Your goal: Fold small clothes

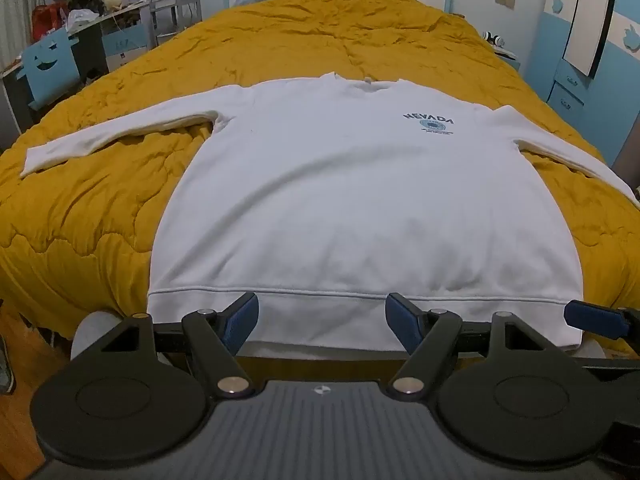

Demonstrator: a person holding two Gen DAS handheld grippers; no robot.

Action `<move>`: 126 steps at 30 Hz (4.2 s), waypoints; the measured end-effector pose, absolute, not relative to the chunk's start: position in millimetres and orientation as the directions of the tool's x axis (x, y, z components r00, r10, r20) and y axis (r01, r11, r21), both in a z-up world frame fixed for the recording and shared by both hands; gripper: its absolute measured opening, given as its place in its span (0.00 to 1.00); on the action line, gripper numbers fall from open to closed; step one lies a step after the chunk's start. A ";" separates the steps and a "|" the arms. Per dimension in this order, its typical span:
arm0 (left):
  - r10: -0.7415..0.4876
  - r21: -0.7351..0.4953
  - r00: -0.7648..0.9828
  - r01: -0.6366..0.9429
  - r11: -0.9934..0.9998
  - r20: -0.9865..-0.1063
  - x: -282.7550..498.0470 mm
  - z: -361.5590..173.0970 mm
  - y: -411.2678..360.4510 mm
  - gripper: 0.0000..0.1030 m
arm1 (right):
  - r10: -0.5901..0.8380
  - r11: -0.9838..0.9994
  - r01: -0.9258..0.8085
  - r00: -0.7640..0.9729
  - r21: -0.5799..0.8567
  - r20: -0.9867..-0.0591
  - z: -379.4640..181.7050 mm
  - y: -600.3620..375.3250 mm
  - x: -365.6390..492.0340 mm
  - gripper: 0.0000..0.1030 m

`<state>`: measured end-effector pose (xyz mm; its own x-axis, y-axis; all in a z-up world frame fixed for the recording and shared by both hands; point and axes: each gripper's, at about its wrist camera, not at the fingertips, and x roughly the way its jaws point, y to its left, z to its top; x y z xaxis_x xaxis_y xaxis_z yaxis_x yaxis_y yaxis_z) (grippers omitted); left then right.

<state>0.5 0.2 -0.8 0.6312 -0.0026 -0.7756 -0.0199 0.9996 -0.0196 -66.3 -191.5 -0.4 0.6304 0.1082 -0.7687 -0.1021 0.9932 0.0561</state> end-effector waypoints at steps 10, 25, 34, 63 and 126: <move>0.000 -0.017 0.631 -0.021 1.000 -0.776 -0.3 -0.2 -2.1 0.82 | 0.109 0.993 -0.102 0.625 0.057 -0.773 -2.8 -191.5 -64.5 0.76; -0.004 -0.016 0.623 -0.014 1.000 -0.782 0.9 -5.1 -0.3 0.82 | 0.113 0.993 -0.104 0.625 0.062 -0.772 -5.1 -192.6 -63.5 0.76; 0.005 -0.005 0.610 -0.015 1.000 -0.792 0.7 -5.5 -0.2 0.82 | 0.119 0.992 -0.107 0.618 0.066 -0.777 -7.1 -191.8 -62.9 0.76; -0.016 -0.085 0.651 -0.074 0.994 -0.759 19.8 18.4 53.4 0.80 | 0.116 0.993 -0.086 0.640 0.080 -0.759 17.3 -190.1 -38.9 0.77; -0.069 -0.610 0.962 -0.110 0.785 -0.262 255.4 104.0 327.5 0.06 | 0.037 0.998 -0.067 0.558 -0.001 -0.829 -50.8 -175.6 114.5 0.79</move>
